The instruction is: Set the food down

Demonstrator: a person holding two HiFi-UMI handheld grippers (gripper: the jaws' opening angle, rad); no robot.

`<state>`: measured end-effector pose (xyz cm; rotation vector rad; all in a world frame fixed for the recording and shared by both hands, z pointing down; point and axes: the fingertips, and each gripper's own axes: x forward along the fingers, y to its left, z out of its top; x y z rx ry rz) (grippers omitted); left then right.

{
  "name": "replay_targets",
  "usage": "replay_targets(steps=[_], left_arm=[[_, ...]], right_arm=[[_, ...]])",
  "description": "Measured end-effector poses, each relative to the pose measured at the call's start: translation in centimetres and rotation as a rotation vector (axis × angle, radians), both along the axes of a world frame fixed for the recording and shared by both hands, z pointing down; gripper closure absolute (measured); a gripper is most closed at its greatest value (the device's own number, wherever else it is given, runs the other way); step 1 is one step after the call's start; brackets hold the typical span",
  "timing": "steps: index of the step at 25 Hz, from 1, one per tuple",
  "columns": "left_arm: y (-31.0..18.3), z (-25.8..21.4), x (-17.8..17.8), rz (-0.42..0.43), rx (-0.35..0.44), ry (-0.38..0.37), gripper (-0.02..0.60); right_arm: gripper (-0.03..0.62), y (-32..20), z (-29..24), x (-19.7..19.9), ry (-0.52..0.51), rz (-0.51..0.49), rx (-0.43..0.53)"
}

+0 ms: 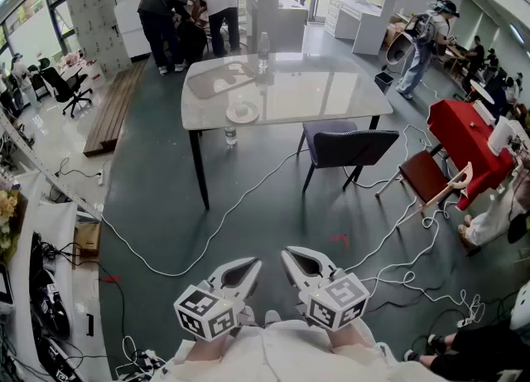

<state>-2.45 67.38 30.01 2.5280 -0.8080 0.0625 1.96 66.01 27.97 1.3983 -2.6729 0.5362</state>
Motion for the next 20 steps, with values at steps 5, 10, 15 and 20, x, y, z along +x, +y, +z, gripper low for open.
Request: replay_targets(steps=[5, 10, 15, 20], left_arm=[[-0.2, -0.1, 0.1, -0.005, -0.003, -0.006, 0.563], [-0.1, 0.0, 0.5, -0.007, -0.008, -0.014, 0.563], [-0.1, 0.1, 0.7, -0.003, -0.009, -0.019, 0.563], [0.1, 0.5, 1.5, -0.013, -0.021, -0.021, 0.563]], right_arm=[[0.592, -0.1, 0.2, 0.3, 0.001, 0.0, -0.002], [0.592, 0.1, 0.6, 0.5, 0.001, -0.004, -0.014], [0.592, 0.0, 0.7, 0.4, 0.0, -0.014, -0.011], [0.592, 0.3, 0.7, 0.9, -0.052, -0.021, -0.028]])
